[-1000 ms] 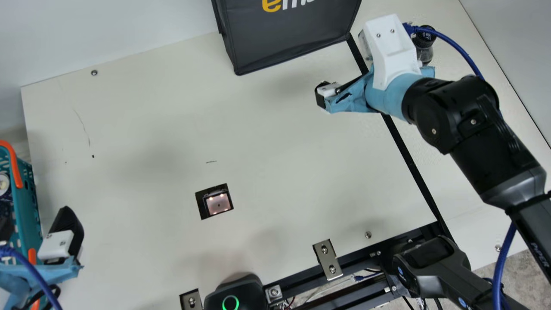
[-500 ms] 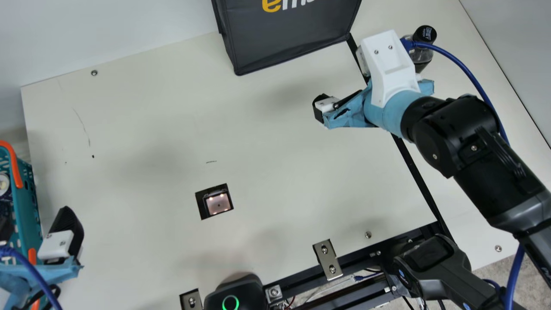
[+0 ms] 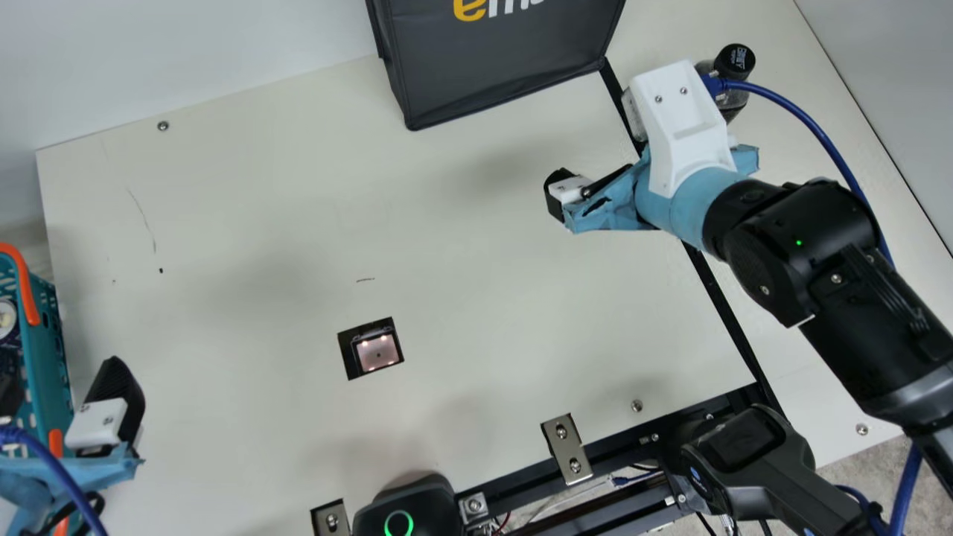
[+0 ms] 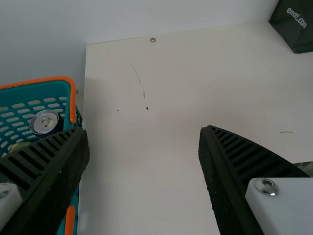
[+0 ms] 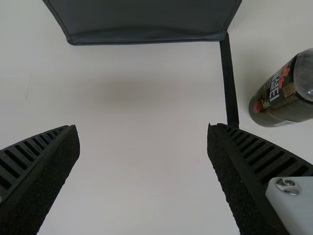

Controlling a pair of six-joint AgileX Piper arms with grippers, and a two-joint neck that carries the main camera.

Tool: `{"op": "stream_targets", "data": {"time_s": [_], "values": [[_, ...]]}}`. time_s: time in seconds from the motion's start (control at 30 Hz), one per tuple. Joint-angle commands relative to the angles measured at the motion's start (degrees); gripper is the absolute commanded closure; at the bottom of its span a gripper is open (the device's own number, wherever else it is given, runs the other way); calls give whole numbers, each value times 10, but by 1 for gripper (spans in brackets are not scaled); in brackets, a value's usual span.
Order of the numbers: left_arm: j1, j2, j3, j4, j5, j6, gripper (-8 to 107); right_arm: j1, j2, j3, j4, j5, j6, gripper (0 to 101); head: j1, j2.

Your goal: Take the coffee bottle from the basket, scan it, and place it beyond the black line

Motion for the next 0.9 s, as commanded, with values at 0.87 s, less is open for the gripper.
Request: {"op": "stream_targets", "data": {"time_s": [0.87], "values": [[-10, 19, -180, 70, 180, -86, 9, -73, -122, -135, 51, 193, -105, 10, -16, 199]]}}
